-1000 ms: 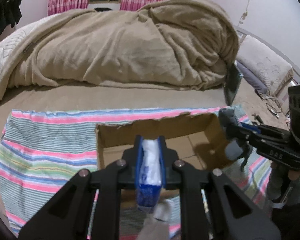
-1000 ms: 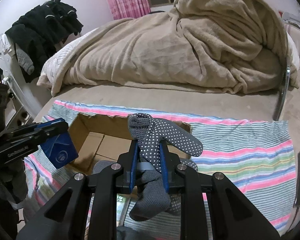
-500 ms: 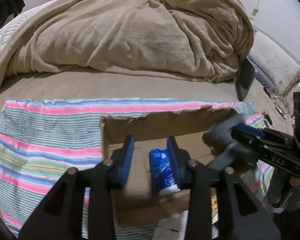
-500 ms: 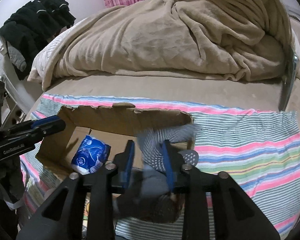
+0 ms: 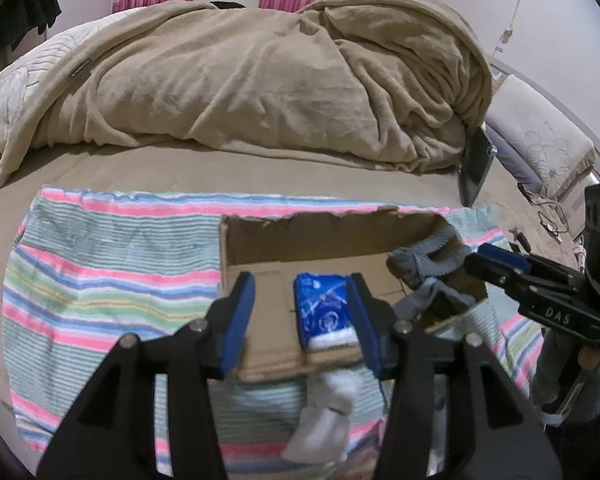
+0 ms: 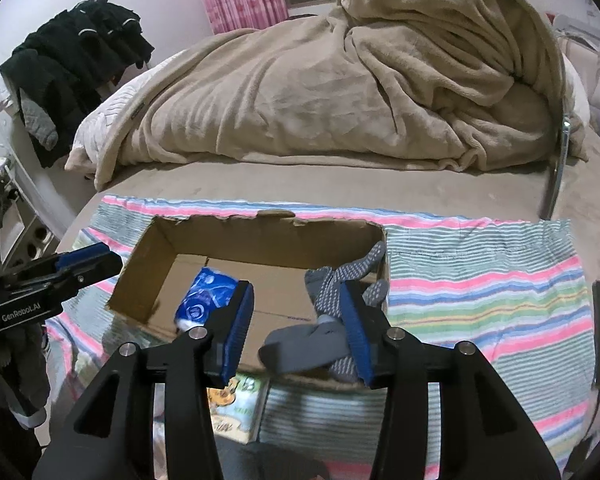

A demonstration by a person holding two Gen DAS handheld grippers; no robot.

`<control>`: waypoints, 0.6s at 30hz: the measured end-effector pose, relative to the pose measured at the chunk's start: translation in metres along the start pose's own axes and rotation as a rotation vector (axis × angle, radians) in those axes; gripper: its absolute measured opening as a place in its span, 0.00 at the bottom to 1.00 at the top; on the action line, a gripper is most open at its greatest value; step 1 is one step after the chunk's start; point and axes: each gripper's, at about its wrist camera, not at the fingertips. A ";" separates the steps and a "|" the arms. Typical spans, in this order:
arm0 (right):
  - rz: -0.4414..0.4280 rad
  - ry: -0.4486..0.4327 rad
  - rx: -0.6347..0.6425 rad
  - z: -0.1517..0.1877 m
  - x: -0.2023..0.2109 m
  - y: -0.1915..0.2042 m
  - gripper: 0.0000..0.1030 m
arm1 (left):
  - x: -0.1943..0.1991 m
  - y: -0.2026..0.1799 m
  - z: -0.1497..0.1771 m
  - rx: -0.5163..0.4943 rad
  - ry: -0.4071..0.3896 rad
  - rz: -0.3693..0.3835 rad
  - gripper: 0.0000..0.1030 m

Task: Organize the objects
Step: 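Carry the spray bottle and gloves into the box and open both tools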

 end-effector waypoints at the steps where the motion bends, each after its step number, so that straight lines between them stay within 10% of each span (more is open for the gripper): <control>1: 0.001 0.000 0.001 0.001 0.003 0.002 0.46 | 0.004 -0.001 0.002 0.001 0.000 -0.001 0.49; 5: 0.001 0.006 0.015 0.009 0.016 0.010 0.48 | 0.018 -0.003 0.012 0.013 -0.009 -0.001 0.65; 18: -0.017 0.036 0.020 0.048 0.043 0.022 0.71 | 0.048 -0.013 0.049 0.014 0.022 -0.020 0.66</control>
Point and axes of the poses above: each gripper's, at about its wrist camera, not at the fingertips, and x roughly against the way its jaws point, y to its left, z to its underside, and after that the axes turned 7 degrees about -y, right-handed
